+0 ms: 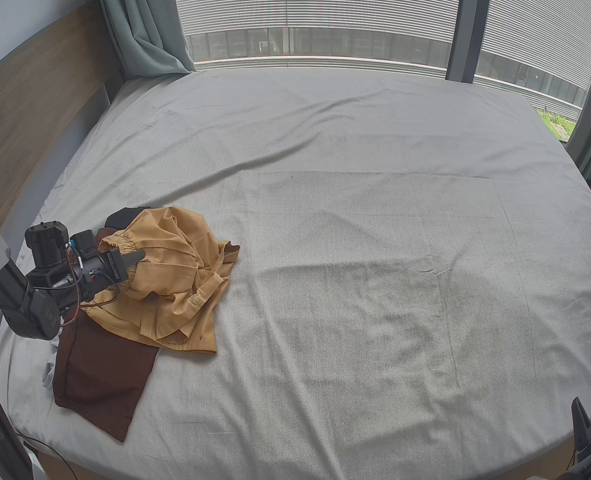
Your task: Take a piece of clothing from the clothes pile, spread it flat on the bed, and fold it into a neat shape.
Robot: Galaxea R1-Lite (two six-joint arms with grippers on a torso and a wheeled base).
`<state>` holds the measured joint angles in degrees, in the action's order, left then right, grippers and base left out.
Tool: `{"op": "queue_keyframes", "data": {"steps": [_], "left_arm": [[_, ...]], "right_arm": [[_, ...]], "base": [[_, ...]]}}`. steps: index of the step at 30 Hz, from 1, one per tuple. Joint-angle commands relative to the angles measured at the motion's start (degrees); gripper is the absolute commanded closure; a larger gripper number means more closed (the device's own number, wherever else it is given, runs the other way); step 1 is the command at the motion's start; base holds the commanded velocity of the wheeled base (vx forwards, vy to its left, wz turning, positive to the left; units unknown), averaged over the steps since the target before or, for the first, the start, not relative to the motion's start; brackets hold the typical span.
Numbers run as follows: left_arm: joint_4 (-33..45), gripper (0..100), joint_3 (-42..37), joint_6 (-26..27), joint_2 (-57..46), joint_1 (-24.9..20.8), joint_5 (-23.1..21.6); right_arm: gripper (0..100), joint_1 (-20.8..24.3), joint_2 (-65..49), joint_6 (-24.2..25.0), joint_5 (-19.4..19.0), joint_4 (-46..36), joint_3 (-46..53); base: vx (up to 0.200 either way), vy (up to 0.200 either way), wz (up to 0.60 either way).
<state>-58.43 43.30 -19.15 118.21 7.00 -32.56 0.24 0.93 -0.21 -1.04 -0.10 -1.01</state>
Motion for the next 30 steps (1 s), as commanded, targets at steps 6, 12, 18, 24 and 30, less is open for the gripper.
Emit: {"op": "queue_keyframes", "data": {"steps": [6,12,18,24,30], "left_arm": [[-2.1,100,-2.9,-2.3,-4.5,-0.1,-0.4],[-2.0,100,-5.5,-2.2,-7.2,-0.1,-0.8],[-1.8,100,-6.4,-2.3,-8.4,-0.1,-0.9],[-1.9,100,-7.5,-2.2,-9.7,-0.1,-0.8],[-2.0,100,-7.8,-2.0,-9.9,0.1,-1.8]], "right_arm": [[0,0.0,-0.9,-0.1,0.0,0.0,0.9],[0,-0.1,-0.9,-0.1,0.0,0.0,0.9],[0,-0.1,-0.9,-0.1,0.0,0.0,0.9],[0,-0.1,-0.9,-0.1,0.0,0.0,0.9],[0,-0.1,-0.9,-0.1,0.0,0.0,0.9]], "base": [[0.000,0.000,0.00],[0.000,0.000,0.00],[0.000,0.000,0.00],[0.000,0.000,0.00],[0.000,0.000,0.00]]}}
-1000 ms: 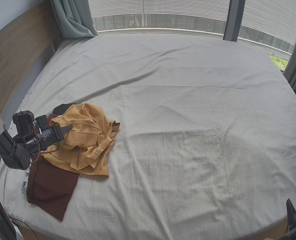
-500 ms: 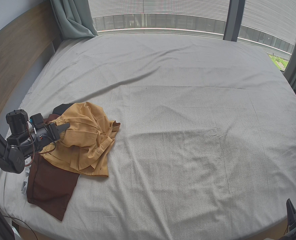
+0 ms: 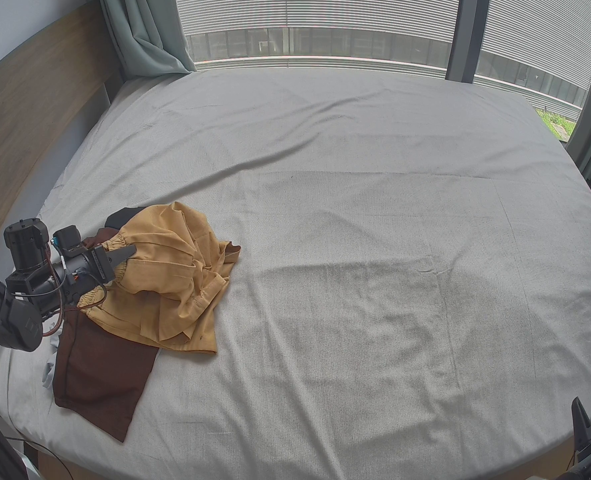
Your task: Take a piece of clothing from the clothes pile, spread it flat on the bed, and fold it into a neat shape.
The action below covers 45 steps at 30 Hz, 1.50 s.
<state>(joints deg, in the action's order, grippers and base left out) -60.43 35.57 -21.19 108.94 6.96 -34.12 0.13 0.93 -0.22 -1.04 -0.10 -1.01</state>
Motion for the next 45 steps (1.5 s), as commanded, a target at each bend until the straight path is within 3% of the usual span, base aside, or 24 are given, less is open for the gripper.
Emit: {"op": "queue_keyframes", "data": {"steps": [1,20,27,34,43,45], "left_arm": [[0.0,100,-0.1,0.0,-0.7,0.2,-0.4],[-0.8,100,-3.4,-0.4,-4.7,-0.8,-1.1],[-0.6,100,-4.7,-5.5,-8.7,-3.1,-0.5],[-1.3,100,-2.5,-14.2,-9.4,-8.8,11.4],[-1.5,100,-2.3,-19.1,-12.9,-12.2,13.1],[-1.8,100,-1.8,-21.3,-13.0,-13.7,16.2]], "right_arm": [[0,0.0,-0.9,0.0,0.0,0.0,0.9],[0,0.0,-0.9,0.0,0.0,0.0,0.9],[0,0.0,-0.9,0.0,0.0,0.0,0.9],[0,0.0,-0.9,0.0,0.0,0.0,0.9],[0,0.0,-0.9,0.0,0.0,0.0,0.9],[0,0.0,-0.9,0.0,0.0,0.0,0.9]], "base": [[0.000,0.000,0.00],[0.000,0.000,0.00],[0.000,0.000,0.00],[0.000,0.000,0.00],[0.000,0.000,0.00],[0.000,0.000,0.00]]}}
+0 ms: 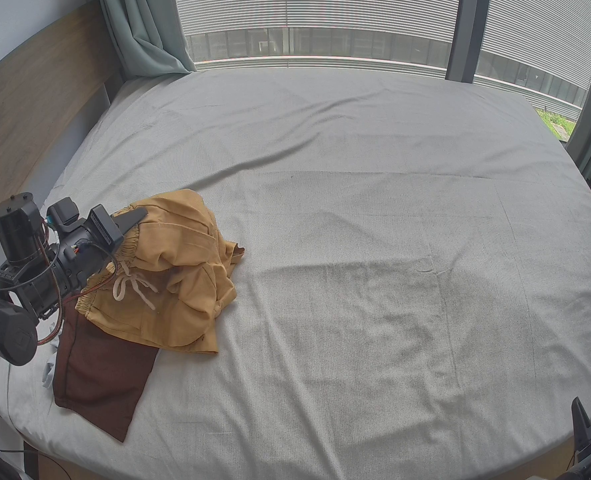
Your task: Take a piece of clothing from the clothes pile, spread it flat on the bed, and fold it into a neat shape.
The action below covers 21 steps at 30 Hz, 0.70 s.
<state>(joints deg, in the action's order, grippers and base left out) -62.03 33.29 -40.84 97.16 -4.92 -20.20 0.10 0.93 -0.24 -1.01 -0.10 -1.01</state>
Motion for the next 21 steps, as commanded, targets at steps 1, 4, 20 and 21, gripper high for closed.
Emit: {"op": "queue_keyframes", "data": {"steps": [1,4,20,21], "left_arm": [[-0.2,100,0.5,-2.5,-1.4,-2.3,3.2],[-0.2,100,1.2,-5.9,-2.4,-4.0,5.6],[0.4,100,1.0,-12.0,-5.5,-9.3,11.1],[0.5,100,1.0,-12.5,-5.8,-9.8,11.3]], "right_arm": [[0,0.0,-0.9,0.0,0.0,0.0,0.9],[0,0.0,-0.9,0.0,0.0,0.0,0.9],[0,0.0,-0.9,0.0,0.0,0.0,0.9],[0,0.1,-0.9,0.0,0.0,0.0,0.9]], "base": [[0.000,0.000,0.00],[0.000,0.000,0.00],[0.000,0.000,0.00],[0.000,0.000,0.00]]}}
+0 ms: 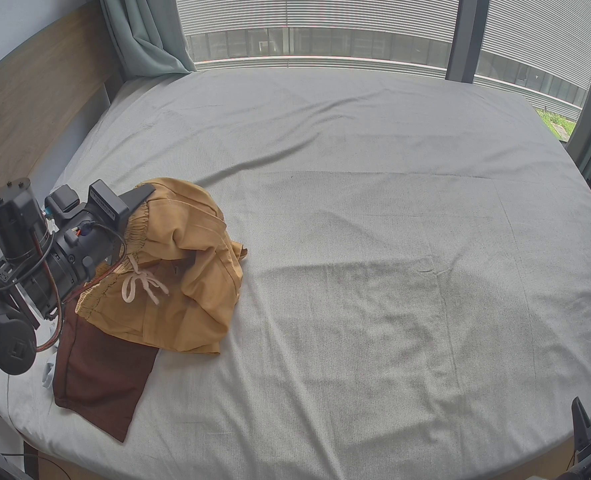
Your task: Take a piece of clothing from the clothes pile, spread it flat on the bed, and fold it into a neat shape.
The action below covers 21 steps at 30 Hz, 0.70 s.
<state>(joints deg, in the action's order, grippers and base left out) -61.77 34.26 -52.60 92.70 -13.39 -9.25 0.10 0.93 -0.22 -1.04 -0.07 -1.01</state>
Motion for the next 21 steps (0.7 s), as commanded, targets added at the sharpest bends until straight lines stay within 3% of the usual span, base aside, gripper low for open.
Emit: {"op": "queue_keyframes", "data": {"steps": [1,21], "left_arm": [[0.3,100,-0.1,-1.2,-1.5,-1.8,0.6],[0.3,100,0.3,-4.3,-2.0,-9.4,7.8]], "right_arm": [[0,0.1,-0.9,0.0,0.0,0.0,0.9],[0,0.0,-0.9,0.0,0.0,0.0,0.9]], "base": [[0.000,0.000,0.00],[0.000,0.000,0.00]]}}
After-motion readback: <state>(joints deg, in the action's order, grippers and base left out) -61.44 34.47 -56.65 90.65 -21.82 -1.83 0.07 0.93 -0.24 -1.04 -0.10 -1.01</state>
